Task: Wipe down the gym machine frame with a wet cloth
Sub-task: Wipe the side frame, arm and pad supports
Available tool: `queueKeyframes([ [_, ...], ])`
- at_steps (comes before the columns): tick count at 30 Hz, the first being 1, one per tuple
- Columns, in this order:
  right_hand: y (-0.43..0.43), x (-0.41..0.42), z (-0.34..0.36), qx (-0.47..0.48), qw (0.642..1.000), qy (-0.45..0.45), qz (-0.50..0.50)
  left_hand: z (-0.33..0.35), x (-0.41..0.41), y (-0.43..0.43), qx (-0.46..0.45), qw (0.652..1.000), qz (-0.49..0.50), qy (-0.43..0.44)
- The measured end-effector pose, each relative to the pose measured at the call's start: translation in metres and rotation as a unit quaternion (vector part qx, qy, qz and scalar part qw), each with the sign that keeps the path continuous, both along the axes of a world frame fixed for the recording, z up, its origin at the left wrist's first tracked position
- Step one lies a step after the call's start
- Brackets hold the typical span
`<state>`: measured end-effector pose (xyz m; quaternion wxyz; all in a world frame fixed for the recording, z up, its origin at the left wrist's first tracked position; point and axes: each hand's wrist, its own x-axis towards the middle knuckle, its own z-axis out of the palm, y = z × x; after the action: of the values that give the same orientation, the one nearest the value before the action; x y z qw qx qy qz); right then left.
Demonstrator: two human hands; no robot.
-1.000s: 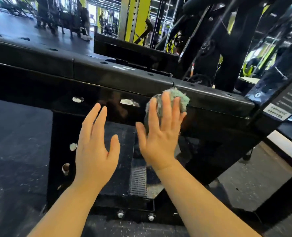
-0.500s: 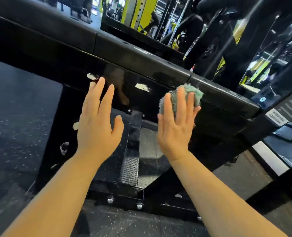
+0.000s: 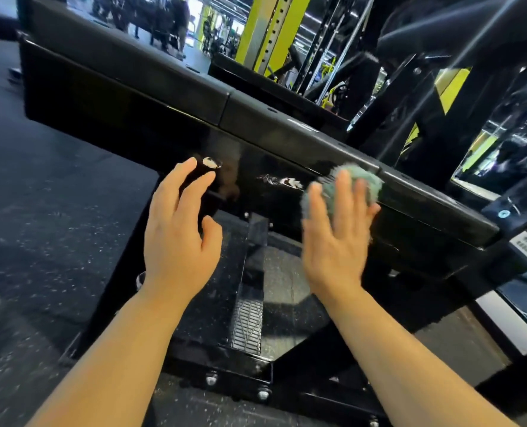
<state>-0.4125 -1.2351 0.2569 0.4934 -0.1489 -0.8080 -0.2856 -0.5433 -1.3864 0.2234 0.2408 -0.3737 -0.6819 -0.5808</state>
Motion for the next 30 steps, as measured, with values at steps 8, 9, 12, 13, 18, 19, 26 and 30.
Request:
queueKeyframes([
  [8, -0.034, -0.062, 0.023, 0.129, 0.97, -0.198, 0.064, 0.002, -0.022, -0.017, 0.075, 0.99, 0.077, -0.087],
  [9, -0.021, -0.043, 0.022, 0.142, 0.97, -0.194, 0.034, 0.001, -0.025, -0.017, 0.071, 0.989, 0.074, -0.105],
  [12, 0.007, 0.007, 0.015, 0.14, 0.977, -0.158, -0.022, -0.002, -0.026, -0.013, 0.01, 0.993, 0.032, -0.117],
  [13, 0.008, 0.012, 0.015, 0.131, 0.981, -0.141, -0.022, -0.002, -0.025, -0.012, -0.013, 0.993, 0.017, -0.116],
  [18, -0.04, -0.067, 0.024, 0.123, 0.977, -0.166, 0.053, -0.003, -0.038, -0.024, -0.005, 0.995, 0.023, -0.098],
  [19, -0.053, -0.088, 0.025, 0.12, 0.972, -0.186, 0.079, -0.003, -0.043, -0.027, 0.009, 0.995, 0.024, -0.099],
  [26, -0.038, -0.067, 0.033, 0.179, 0.944, -0.276, 0.031, -0.01, -0.061, -0.034, 0.076, 0.981, -0.004, -0.177],
  [30, -0.011, -0.007, 0.029, 0.175, 0.946, -0.268, -0.049, -0.01, -0.065, -0.036, 0.11, 0.965, -0.088, -0.221],
])
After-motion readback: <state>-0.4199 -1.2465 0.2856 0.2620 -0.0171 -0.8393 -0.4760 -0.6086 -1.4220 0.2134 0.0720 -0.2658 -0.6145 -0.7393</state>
